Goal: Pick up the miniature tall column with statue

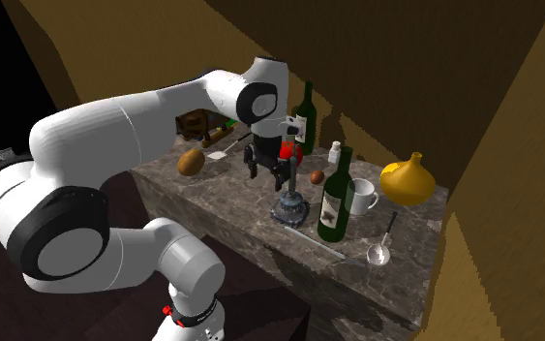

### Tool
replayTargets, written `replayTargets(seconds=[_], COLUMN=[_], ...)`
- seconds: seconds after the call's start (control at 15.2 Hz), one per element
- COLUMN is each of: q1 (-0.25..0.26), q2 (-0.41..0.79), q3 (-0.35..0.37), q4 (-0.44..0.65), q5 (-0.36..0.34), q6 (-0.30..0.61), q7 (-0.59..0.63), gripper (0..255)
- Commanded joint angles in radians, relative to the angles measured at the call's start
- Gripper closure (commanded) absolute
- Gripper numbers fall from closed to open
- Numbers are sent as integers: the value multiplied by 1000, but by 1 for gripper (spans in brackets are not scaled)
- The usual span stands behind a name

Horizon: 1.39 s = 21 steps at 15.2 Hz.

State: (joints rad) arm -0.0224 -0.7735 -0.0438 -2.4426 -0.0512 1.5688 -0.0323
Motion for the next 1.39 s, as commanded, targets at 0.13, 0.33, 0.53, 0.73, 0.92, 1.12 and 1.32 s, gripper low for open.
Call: replayTargets(seconds=[0.13,0.33,0.53,0.73,0.92,1.12,1.32], q1=[14,37,61,84,87,85,84], q2=[61,156,258,369,389,375,365], q3=[-31,-75,-117,-160,-170,-170,-170], q4=[92,239,398,573,584,531,486], q5=[1,10,26,51,58,55,53], q6=[-34,-91,-157,-233,-228,-188,-153], q7=[-64,-161,-259,-359,-386,-387,-388], gripper=[0,0,0,0,0,0,0])
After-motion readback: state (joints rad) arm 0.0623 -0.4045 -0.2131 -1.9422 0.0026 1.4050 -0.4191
